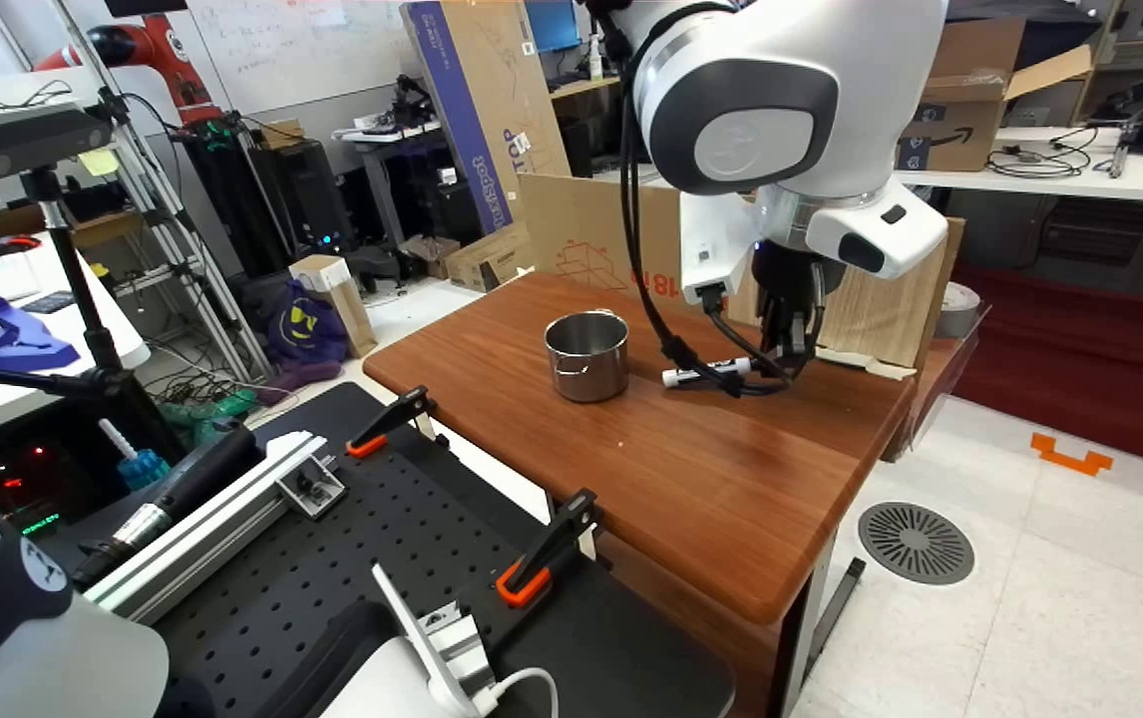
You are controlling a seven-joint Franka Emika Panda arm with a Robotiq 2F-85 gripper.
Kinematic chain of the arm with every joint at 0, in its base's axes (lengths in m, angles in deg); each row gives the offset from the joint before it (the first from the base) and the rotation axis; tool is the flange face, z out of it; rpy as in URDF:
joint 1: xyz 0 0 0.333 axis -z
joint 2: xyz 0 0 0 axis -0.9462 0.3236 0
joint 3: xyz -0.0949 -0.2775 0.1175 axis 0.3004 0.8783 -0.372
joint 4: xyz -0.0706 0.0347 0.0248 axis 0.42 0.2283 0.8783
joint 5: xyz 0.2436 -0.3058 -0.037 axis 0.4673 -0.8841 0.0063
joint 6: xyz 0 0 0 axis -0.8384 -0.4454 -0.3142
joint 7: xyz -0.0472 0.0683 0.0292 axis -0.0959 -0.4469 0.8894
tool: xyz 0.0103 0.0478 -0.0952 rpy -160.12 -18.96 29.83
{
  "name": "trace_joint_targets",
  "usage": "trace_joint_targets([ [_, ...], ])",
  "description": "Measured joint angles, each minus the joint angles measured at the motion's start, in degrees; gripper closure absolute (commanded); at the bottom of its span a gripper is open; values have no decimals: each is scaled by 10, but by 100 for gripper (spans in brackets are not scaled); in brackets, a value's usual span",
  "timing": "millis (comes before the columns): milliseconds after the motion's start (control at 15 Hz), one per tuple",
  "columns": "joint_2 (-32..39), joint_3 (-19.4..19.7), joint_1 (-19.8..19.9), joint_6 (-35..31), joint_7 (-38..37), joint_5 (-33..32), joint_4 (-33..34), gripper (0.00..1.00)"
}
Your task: Take the black marker out of the pot
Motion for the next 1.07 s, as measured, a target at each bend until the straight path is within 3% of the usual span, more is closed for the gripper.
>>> trace_joint_targets([
  [467,29,1,0,0,-38,-1,18,95],
  [533,29,1,-1,0,-42,-1,18,85],
  [600,29,2,-1,0,-45,-1,19,56],
  [667,29,3,-3,1,-49,-2,19,55],
  [1067,34,4,-12,2,-66,-6,26,12],
])
